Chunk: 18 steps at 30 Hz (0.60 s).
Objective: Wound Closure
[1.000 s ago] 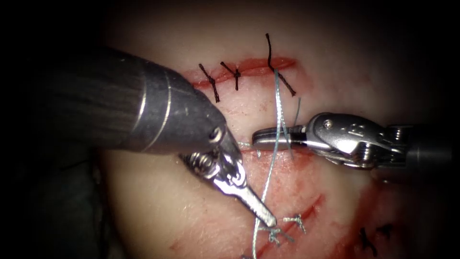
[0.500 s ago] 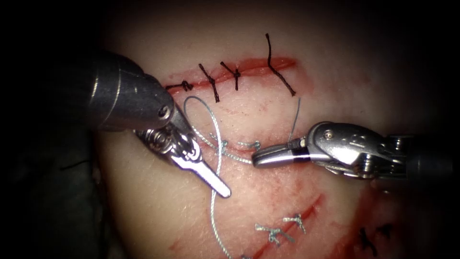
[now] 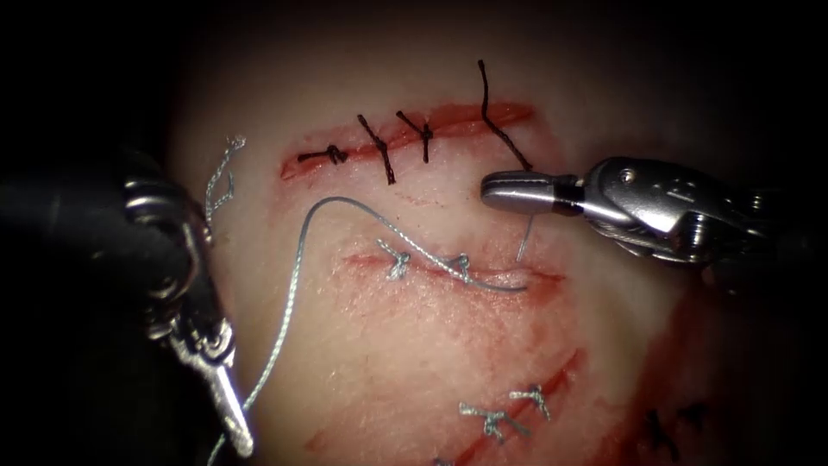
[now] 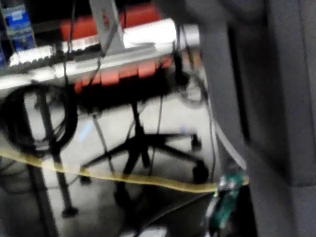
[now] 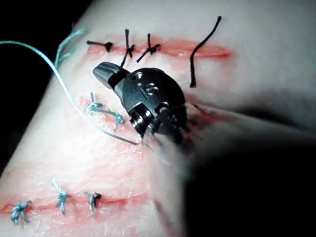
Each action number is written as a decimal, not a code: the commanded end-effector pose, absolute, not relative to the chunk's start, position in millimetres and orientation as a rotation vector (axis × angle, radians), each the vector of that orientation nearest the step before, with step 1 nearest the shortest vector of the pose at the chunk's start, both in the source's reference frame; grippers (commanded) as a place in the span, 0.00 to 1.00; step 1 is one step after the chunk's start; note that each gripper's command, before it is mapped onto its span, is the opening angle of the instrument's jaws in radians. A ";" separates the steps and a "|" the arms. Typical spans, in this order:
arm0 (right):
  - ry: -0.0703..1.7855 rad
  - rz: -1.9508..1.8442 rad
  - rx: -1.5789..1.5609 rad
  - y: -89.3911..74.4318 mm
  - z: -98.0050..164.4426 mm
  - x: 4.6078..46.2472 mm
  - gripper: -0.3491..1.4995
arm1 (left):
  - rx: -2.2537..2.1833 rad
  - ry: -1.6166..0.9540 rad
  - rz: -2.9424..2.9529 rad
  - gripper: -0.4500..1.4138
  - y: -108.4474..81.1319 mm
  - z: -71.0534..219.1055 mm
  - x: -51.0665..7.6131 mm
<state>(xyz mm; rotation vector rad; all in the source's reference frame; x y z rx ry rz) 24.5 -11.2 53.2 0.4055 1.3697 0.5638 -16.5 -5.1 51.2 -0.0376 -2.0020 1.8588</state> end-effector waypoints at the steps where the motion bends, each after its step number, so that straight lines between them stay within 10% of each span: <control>1: 1.368 0.555 0.406 -11.9 53.4 26.0 0.00 | 0.037 -1.948 1.965 0.00 -4.6 51.5 -16.6; 13: 1.380 0.508 0.567 -15.2 54.1 27.7 0.00 | -0.128 -0.738 2.572 0.00 5.2 57.6 -17.2; 18: 1.472 0.465 0.742 -15.3 53.7 27.5 0.00 | -0.257 -0.860 2.334 0.00 4.3 59.9 -20.6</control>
